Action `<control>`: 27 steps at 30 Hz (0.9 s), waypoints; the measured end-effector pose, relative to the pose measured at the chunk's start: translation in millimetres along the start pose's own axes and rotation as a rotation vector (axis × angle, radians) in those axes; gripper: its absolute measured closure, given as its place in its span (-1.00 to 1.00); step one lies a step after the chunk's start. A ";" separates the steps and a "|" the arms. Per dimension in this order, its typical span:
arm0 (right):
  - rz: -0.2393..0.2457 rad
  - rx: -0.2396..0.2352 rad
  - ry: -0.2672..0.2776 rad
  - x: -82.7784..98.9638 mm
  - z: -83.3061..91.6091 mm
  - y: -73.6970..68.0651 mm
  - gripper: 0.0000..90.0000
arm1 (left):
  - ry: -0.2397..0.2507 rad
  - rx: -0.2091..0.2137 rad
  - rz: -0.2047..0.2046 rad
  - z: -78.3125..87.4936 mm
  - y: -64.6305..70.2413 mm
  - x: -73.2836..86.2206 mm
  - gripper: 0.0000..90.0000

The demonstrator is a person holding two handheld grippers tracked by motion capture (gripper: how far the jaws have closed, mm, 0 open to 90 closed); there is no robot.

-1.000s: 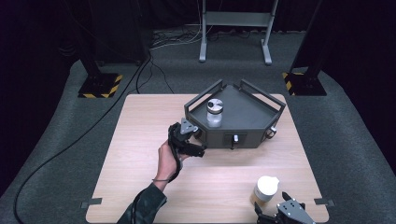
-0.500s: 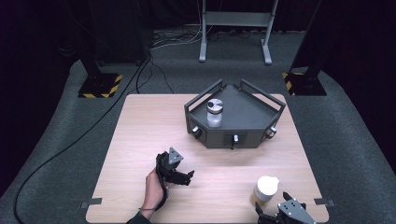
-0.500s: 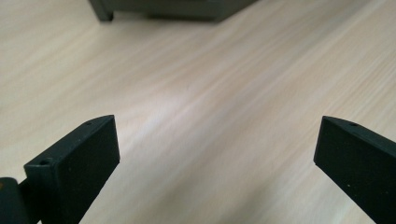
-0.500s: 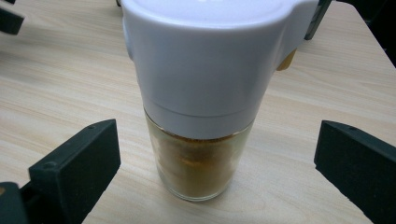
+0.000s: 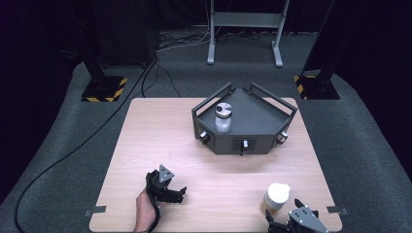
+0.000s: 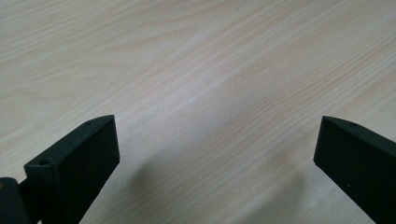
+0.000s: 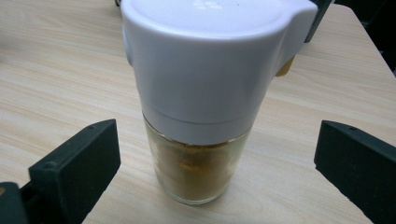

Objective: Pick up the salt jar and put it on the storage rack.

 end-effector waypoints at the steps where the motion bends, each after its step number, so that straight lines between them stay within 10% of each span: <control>1: 0.002 -0.001 0.001 -0.3 0.0 0.0 -1.00 | 0.000 0.001 0.009 0.4 -0.7 2.1 -1.00; 27: 0.009 0.004 -0.002 -1.5 -4.5 -6.1 -1.00 | -0.009 0.012 0.022 1.2 -4.5 14.3 -0.99</control>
Point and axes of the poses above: each handheld gripper's, and its own axes: z roughly backward along the jaws, x roughly out of its underside, y roughly to its right, the point moved 10 cm from there along -z, roughly forward along the jaws, and after that the axes turned 2 degrees about -z, right-handed, at the moved point
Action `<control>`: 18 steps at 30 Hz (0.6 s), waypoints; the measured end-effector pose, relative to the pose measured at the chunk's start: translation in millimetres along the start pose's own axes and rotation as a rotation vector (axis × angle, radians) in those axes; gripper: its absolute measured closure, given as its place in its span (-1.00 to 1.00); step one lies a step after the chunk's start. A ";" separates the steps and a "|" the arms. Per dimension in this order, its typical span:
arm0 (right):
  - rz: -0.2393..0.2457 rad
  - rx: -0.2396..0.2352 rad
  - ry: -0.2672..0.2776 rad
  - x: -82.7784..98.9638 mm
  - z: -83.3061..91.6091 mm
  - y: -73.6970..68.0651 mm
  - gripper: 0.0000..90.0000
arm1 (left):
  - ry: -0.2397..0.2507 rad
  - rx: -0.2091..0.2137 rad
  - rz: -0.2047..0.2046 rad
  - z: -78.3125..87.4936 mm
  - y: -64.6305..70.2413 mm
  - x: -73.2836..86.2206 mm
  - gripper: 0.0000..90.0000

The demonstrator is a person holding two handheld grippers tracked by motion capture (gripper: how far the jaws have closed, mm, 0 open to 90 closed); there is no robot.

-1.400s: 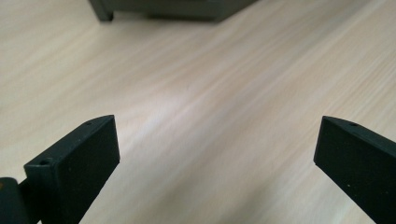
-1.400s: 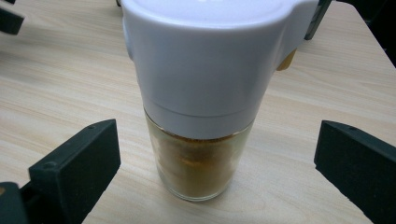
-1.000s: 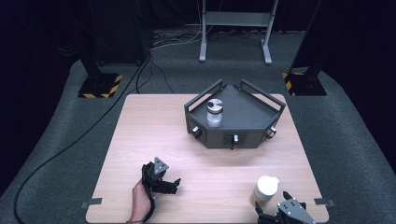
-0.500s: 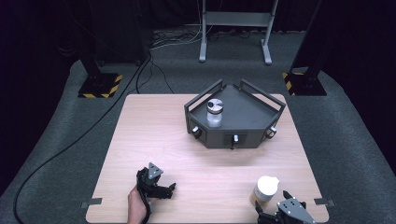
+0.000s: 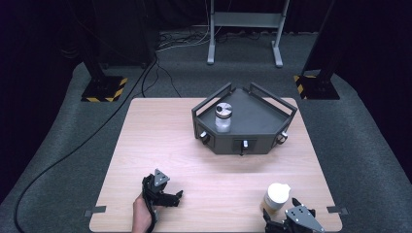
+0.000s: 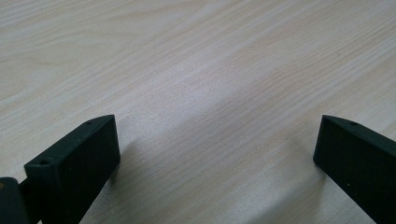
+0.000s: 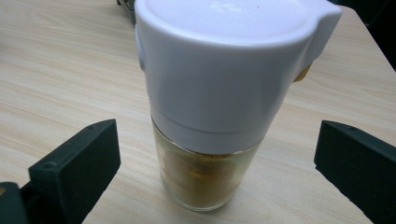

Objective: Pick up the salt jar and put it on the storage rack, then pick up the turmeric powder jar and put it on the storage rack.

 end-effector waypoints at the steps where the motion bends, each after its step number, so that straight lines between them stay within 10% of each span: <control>1: -0.002 0.002 0.001 -0.1 0.3 0.0 -1.00 | 0.000 0.000 0.000 0.0 0.0 0.0 -0.99; 18: -0.010 0.010 0.000 -1.3 -0.2 1.3 -1.00 | 0.001 0.000 0.000 0.0 0.0 0.1 -0.99</control>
Point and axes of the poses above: each handheld gripper's, and its own axes: z roughly backward along the jaws, x roughly out of its underside, y roughly to its right, the point moved 10 cm from there along -z, roughly forward along the jaws, and after that the axes turned 2 degrees about -z, right-handed, at the moved point
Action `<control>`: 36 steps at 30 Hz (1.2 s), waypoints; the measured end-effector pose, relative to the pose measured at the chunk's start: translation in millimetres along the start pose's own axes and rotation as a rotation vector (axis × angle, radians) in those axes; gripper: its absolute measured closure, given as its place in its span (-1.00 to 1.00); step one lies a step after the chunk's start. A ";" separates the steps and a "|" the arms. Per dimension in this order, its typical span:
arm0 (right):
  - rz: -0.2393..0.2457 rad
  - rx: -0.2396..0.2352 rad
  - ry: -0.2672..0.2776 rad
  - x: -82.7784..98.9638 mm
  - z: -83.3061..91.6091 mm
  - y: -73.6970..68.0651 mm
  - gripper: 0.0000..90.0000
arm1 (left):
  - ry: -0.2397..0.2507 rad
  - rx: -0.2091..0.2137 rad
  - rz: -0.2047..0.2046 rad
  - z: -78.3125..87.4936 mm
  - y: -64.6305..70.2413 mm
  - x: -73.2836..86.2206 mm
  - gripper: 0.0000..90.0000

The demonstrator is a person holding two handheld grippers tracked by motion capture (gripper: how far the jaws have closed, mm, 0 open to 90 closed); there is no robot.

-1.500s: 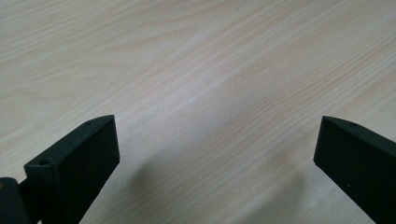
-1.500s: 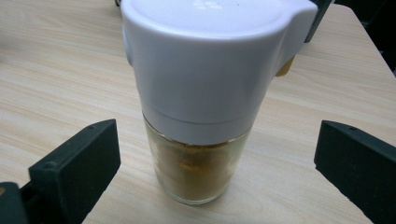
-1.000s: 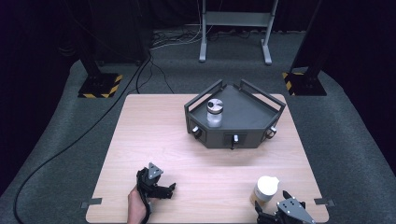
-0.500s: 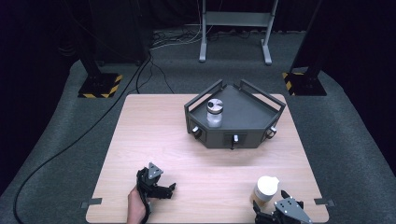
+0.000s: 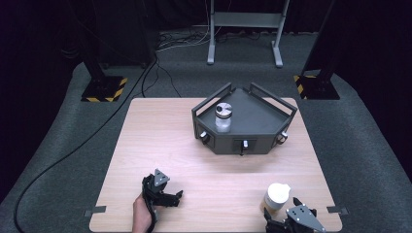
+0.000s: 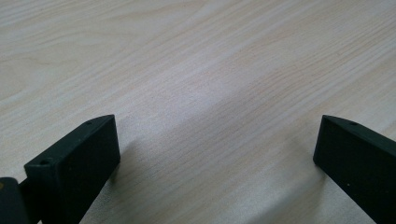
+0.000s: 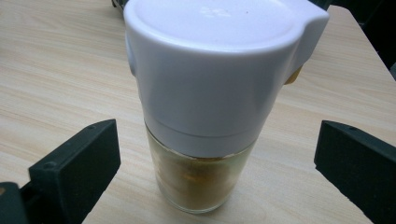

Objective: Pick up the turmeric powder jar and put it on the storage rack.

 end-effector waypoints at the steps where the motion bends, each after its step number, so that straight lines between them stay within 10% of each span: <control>1: -0.001 -0.001 -0.001 -0.1 -0.3 0.1 -1.00 | 0.000 0.000 0.000 0.0 0.0 0.0 -0.99; 36: -0.007 -0.019 -0.005 12.9 -37.3 0.5 -1.00 | 0.000 0.000 0.000 0.0 0.0 0.0 -0.99</control>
Point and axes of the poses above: each handheld gripper's, and its own axes: z roughly backward along the jaws, x roughly out of its underside, y roughly to its right, the point moved 10 cm from there along -z, roughly forward along the jaws, and after that the axes turned 2 degrees about -z, right-handed, at the moved point
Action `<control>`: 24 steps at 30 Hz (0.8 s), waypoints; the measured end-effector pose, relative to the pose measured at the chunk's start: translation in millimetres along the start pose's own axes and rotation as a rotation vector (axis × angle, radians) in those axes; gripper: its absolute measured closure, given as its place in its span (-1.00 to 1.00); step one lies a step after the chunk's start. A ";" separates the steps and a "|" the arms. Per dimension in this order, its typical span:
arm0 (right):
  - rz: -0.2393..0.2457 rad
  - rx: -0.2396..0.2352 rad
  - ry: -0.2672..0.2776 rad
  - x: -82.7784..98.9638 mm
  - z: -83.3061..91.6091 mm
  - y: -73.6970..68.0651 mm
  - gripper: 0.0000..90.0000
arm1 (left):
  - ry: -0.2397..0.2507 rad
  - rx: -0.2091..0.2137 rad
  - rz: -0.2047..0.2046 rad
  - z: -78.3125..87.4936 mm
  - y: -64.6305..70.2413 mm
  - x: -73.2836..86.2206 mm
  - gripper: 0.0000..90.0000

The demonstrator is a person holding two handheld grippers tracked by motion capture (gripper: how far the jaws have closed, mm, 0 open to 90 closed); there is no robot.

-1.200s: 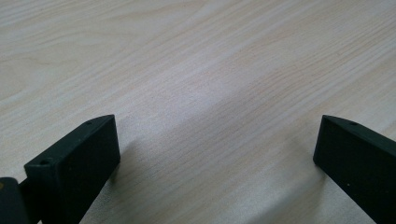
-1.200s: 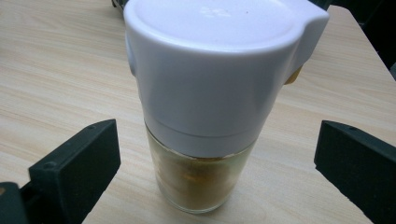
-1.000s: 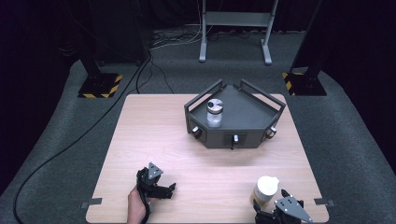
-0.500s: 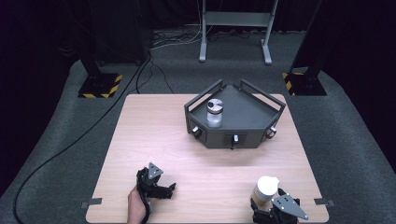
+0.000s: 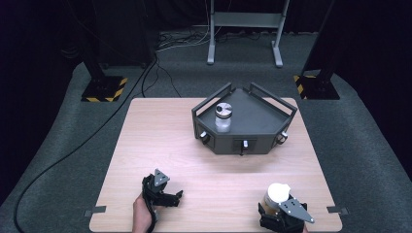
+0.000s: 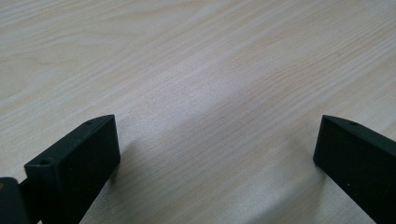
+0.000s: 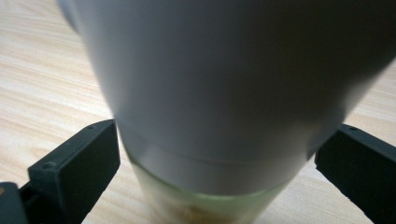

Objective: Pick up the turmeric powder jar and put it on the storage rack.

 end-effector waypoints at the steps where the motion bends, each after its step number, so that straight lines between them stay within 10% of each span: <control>1: -0.010 0.001 -0.004 0.1 -1.2 0.2 -1.00 | 0.000 0.000 0.000 0.0 0.0 0.0 -0.99; 24: -0.023 -0.063 0.010 10.4 -8.2 6.0 -0.33 | 0.000 0.000 0.000 0.0 0.0 0.0 -0.99</control>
Point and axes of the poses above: each handheld gripper's, and its own axes: z roughly backward along the jaws, x roughly out of its underside, y roughly to its right, the point moved 10 cm from there along -z, roughly forward along the jaws, and after that the axes turned 2 degrees about -z, right-handed, at the moved point
